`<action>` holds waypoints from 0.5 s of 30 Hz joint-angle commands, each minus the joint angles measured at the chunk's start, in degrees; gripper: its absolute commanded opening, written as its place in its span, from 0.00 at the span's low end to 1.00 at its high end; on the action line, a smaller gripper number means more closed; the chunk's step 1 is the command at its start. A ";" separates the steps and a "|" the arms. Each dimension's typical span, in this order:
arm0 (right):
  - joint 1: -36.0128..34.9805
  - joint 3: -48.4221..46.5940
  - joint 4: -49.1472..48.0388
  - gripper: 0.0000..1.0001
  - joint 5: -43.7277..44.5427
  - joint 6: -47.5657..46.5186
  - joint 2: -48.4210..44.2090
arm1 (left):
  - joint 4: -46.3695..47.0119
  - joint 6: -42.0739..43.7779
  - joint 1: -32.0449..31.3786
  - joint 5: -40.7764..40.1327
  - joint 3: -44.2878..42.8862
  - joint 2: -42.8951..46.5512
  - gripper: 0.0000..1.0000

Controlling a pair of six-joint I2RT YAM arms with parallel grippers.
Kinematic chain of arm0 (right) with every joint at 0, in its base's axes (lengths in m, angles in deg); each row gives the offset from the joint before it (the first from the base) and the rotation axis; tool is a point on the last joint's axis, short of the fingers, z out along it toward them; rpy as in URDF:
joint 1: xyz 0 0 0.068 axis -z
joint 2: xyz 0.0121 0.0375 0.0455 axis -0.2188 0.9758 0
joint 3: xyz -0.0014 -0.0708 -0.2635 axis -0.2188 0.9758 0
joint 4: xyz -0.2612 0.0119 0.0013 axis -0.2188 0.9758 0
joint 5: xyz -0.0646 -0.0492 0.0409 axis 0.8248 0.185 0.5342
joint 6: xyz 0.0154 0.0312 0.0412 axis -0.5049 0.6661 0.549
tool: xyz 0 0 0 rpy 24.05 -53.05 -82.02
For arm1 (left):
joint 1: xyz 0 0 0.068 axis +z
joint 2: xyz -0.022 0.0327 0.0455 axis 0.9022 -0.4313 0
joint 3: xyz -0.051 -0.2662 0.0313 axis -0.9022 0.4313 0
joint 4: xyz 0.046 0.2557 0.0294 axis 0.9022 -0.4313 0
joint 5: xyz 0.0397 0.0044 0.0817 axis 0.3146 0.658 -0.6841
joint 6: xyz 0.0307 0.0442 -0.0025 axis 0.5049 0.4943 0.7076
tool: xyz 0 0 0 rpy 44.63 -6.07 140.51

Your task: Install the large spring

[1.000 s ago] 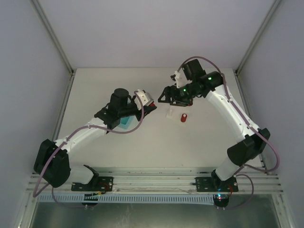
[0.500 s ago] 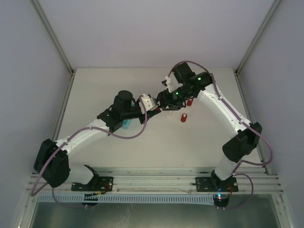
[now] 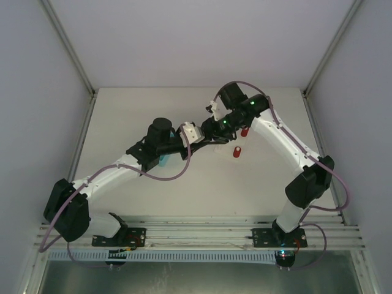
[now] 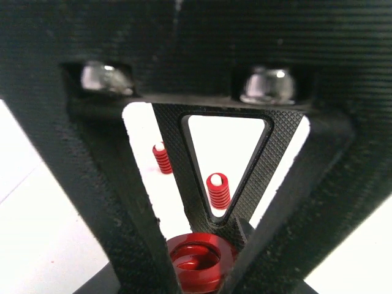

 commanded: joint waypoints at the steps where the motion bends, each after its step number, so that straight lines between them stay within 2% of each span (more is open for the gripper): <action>1: -0.59 -0.75 1.16 0.50 1.02 0.83 1.83 | 4.78 0.92 -0.29 0.75 -0.47 1.03 0.00; 9: -0.60 -1.80 0.01 0.30 -0.88 1.63 2.99 | 5.87 1.25 -0.36 -0.56 0.25 0.80 0.00; 15: -0.57 -1.65 -0.34 0.23 -0.40 1.85 3.28 | 5.98 1.28 -0.39 -1.20 0.56 0.91 0.00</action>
